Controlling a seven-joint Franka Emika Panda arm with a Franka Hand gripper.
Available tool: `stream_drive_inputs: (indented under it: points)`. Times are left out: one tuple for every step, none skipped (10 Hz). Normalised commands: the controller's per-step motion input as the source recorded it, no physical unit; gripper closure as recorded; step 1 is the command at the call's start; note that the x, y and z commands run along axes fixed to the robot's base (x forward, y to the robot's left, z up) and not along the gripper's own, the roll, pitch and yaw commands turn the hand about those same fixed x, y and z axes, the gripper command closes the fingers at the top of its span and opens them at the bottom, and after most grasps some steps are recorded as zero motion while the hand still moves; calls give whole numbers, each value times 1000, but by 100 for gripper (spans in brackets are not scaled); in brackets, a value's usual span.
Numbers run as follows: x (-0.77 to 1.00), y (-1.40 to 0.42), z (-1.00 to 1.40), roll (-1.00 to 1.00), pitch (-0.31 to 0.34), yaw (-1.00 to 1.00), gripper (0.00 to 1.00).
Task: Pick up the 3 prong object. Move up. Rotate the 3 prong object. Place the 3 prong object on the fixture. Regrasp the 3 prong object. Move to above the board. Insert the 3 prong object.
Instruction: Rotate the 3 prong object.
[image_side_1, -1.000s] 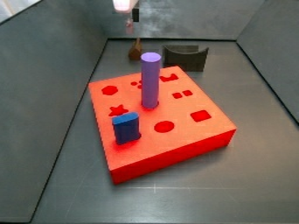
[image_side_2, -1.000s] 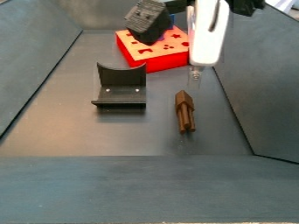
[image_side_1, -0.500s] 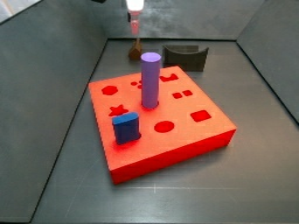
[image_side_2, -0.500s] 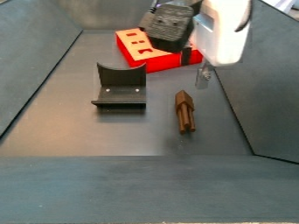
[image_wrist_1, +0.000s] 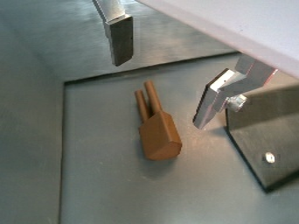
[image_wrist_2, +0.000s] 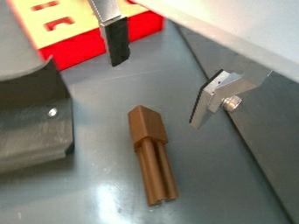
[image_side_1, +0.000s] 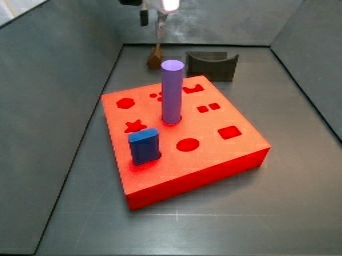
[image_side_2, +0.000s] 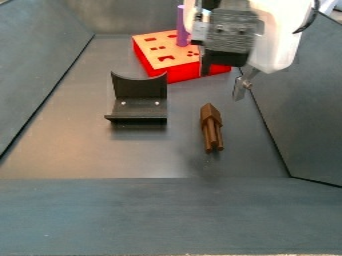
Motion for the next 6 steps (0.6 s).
stream_drive_inputs:
  points:
    - [38,4,-27,3,-13,1000,0]
    - [38,4,-27,3,-14,1000,0]
    - [38,4,-27,3,-15,1000,0]
    - [38,4,-27,3,-16,1000,0]
    - [38,4,-27,4,-18,1000,0]
    - [38,4,-27,4,-20,1000,0]
